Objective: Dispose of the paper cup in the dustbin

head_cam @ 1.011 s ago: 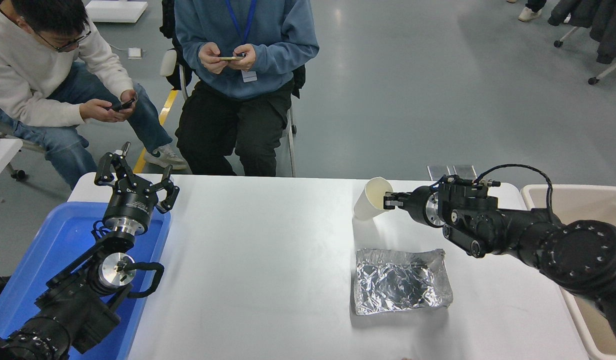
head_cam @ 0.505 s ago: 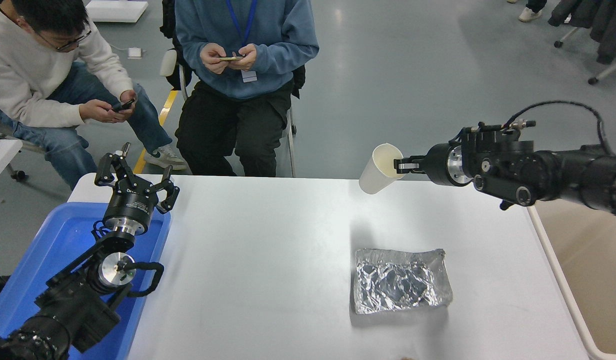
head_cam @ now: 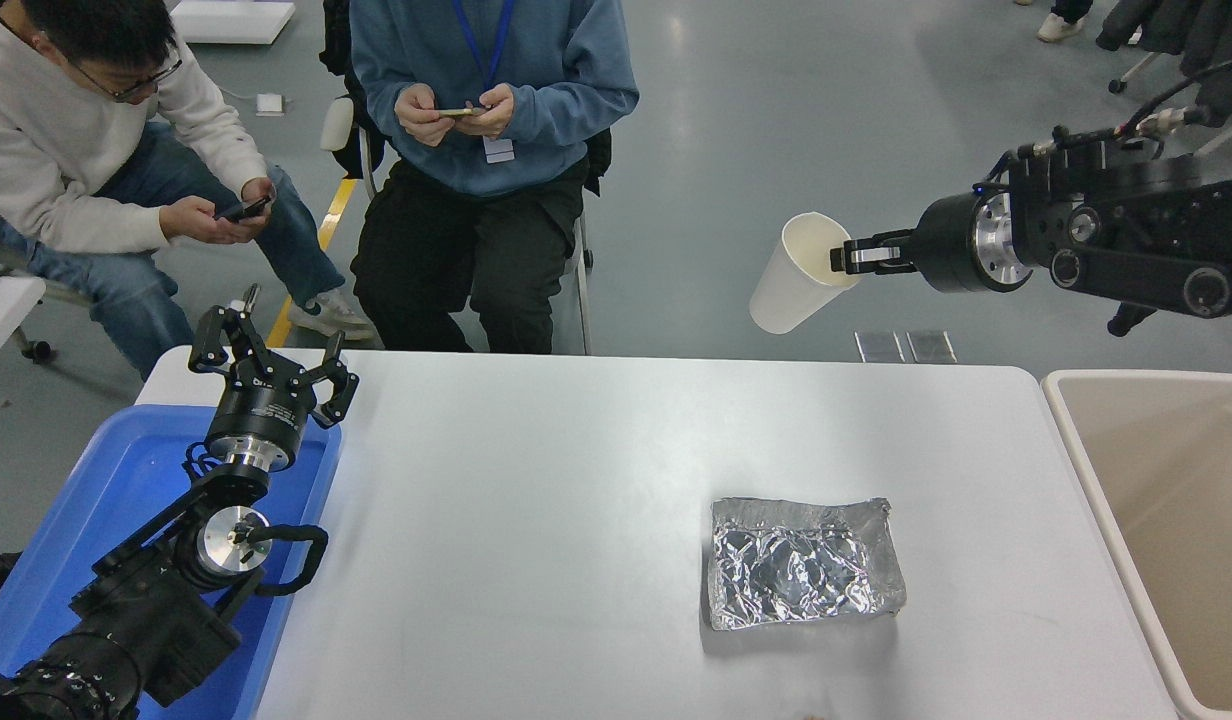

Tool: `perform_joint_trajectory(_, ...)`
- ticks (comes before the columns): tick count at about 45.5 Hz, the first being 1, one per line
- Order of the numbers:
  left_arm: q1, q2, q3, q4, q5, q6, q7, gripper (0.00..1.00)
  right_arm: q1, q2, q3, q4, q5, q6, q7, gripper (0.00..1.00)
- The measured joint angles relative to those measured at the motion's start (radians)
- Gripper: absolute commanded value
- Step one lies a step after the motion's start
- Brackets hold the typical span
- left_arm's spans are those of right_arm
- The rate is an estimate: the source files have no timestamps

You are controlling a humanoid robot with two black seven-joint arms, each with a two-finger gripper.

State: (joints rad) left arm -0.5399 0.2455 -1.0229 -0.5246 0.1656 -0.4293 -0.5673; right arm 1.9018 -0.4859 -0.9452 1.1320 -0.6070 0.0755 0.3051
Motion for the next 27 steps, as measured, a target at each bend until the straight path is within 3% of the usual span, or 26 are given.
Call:
perform_joint_trajectory(15,0.000,0.000,0.000,0.000,0.000,0.000,0.000,1.00,0.044,-0.048,-0.053,0.029,0.008,-0.005,0.001,0.00)
perform_joint_trajectory(27,0.000,0.000,0.001,0.000,0.000,0.000,0.000,1.00,-0.010,-0.173,-0.078,0.003,0.007,-0.021,0.000,0.00)
